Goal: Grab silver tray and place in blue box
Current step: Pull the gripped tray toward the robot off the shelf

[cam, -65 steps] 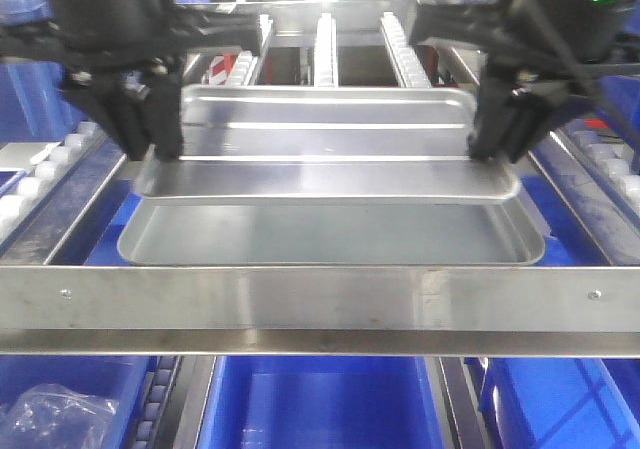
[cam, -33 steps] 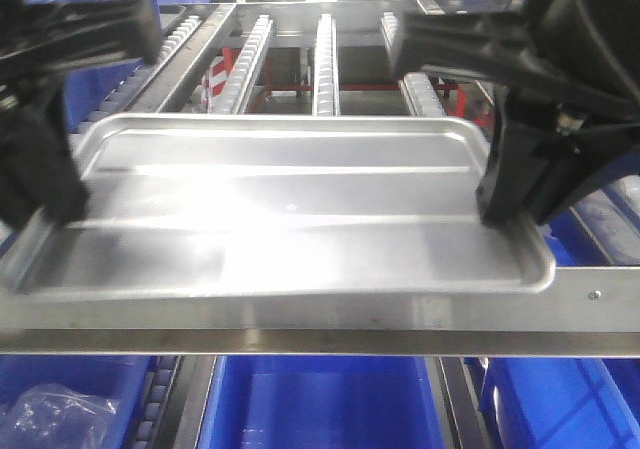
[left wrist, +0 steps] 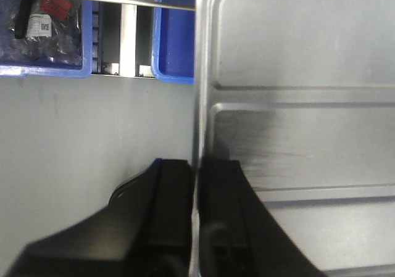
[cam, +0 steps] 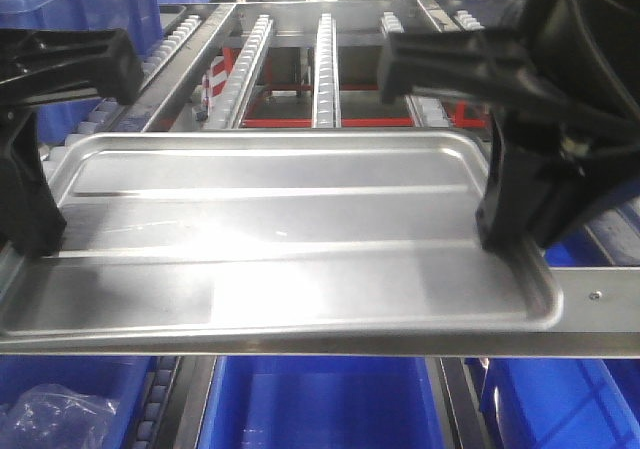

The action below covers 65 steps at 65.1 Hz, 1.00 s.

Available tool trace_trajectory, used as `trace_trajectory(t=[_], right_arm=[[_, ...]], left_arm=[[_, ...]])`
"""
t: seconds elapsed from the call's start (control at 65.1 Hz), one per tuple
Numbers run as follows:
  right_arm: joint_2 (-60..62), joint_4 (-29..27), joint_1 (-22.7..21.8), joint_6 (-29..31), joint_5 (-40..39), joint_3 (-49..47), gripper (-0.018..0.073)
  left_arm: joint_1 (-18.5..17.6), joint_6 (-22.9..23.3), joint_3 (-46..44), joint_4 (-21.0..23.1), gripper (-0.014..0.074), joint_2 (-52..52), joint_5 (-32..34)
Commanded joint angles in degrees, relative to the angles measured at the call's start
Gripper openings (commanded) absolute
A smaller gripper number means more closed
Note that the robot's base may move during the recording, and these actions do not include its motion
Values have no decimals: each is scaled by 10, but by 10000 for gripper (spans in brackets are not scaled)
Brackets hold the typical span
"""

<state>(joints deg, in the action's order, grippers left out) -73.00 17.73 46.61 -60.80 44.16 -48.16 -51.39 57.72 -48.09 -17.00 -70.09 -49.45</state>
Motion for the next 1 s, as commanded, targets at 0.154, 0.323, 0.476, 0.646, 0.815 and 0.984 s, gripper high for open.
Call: trace_trajectory(t=[0.154,0.323,0.476,0.646,0.815,0.984], right_arm=[[66,30,-2,-4,36,20,57],[71,30,-2,-4,41,20,57],[71,30,-2,-4,37,23,57],[71,30,-2,-4,37,25,57],[71,30,-2,-4,40,25,57],[70,30,-2,-3,42,25,57]], left_arm=[[-1,7,-11,-12,-6,16,-23],[-5,7,-12,-10,-6,16,-22],[-10,14,-27,-10,-6,12,-31],[-26,15,-44,-34,-6,-14,-49],[-34,15,-47,-34,-6,-29,-50],[-34,14,-47,-37,-6,-28,-42]])
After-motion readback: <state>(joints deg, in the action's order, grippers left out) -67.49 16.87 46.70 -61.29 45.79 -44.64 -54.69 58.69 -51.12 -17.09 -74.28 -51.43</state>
